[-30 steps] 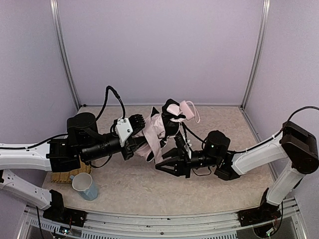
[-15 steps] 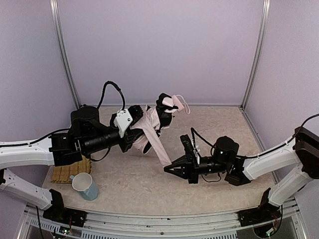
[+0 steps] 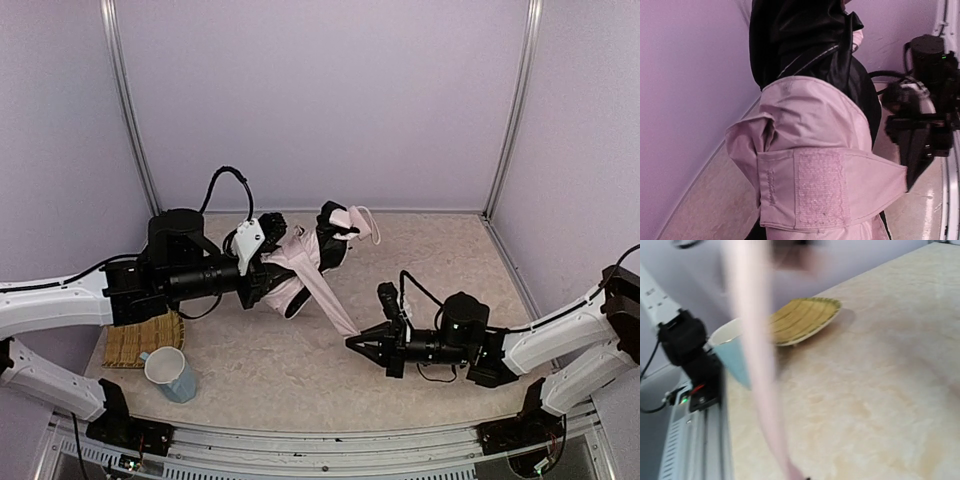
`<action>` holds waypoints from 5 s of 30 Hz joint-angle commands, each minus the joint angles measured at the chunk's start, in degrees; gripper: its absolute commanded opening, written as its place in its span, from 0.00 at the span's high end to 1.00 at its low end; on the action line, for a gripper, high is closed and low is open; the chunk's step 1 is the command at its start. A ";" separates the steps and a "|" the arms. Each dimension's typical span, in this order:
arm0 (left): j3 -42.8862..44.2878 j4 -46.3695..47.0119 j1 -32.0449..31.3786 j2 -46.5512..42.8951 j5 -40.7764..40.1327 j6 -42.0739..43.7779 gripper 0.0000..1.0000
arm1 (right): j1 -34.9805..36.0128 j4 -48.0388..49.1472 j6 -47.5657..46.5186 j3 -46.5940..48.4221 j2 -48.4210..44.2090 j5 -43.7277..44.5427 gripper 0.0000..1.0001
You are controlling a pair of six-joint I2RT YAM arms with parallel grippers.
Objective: Put away the umbrella
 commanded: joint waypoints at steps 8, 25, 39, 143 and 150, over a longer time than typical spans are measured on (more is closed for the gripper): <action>-3.99 1.64 -17.24 -8.38 31.07 8.83 1.00 | -11.14 -23.67 -19.46 13.89 -0.30 -3.09 1.00; -7.24 -4.18 -14.27 11.87 19.84 3.33 1.00 | 2.40 -32.84 -37.91 27.49 -9.10 -9.20 1.00; -7.35 2.42 -2.35 17.81 24.41 -4.98 1.00 | 21.01 -34.16 -53.36 19.48 -7.06 11.70 1.00; -10.04 -0.29 5.03 -13.35 -11.93 -9.38 0.01 | -12.21 -91.06 -46.06 57.24 33.15 4.58 0.13; -7.79 -1.94 5.96 -10.81 -20.94 -11.30 0.01 | -18.46 -81.00 -26.00 52.41 30.24 13.80 0.50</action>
